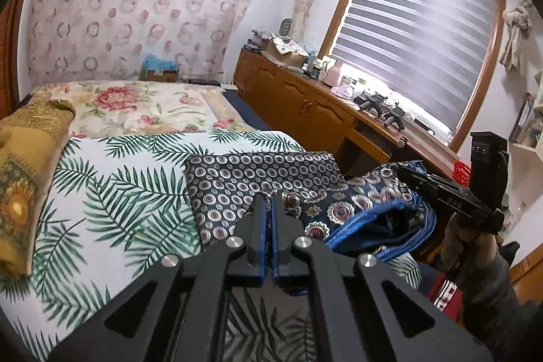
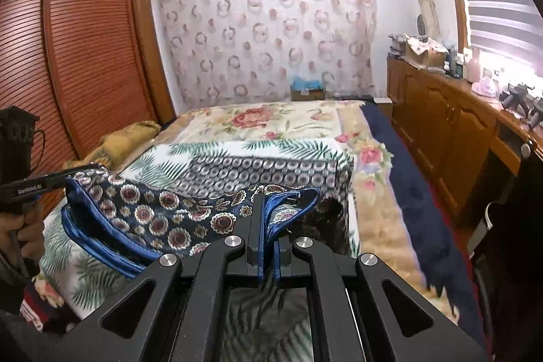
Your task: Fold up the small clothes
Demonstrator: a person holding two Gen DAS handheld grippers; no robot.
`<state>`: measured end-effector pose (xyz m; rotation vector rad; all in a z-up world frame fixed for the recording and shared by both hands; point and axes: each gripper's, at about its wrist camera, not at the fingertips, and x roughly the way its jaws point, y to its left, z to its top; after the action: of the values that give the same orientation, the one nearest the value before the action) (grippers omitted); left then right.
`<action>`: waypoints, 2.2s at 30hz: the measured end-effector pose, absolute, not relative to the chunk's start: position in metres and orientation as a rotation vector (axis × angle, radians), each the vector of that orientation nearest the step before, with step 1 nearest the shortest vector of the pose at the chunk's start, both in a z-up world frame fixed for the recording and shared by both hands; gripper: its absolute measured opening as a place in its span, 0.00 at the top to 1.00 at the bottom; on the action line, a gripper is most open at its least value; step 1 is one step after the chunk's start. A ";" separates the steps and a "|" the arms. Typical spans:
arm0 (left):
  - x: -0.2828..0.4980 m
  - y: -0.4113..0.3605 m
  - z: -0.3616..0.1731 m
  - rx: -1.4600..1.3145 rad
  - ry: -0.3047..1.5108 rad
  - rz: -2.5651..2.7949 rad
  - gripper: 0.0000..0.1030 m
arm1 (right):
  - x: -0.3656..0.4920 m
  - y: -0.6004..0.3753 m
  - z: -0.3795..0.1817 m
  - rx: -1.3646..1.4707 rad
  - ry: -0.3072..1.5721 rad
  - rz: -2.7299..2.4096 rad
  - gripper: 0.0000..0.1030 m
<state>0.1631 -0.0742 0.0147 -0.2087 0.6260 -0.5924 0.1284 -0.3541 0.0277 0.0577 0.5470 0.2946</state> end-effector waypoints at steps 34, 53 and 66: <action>0.213 -0.080 0.016 -0.026 0.652 -0.524 0.82 | 0.232 -0.361 0.019 0.033 0.599 0.161 0.42; 0.272 -0.099 -0.043 0.033 0.834 -0.512 0.79 | 0.262 -0.376 -0.038 -0.073 0.791 0.184 0.41; 0.316 -0.101 -0.059 0.006 0.892 -0.505 0.78 | 0.282 -0.397 -0.049 -0.059 0.741 0.167 1.00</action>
<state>0.3157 -0.1011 -0.0592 0.0058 0.8925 -0.5046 0.2816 -0.3968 -0.0489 -0.0591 0.7410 0.1668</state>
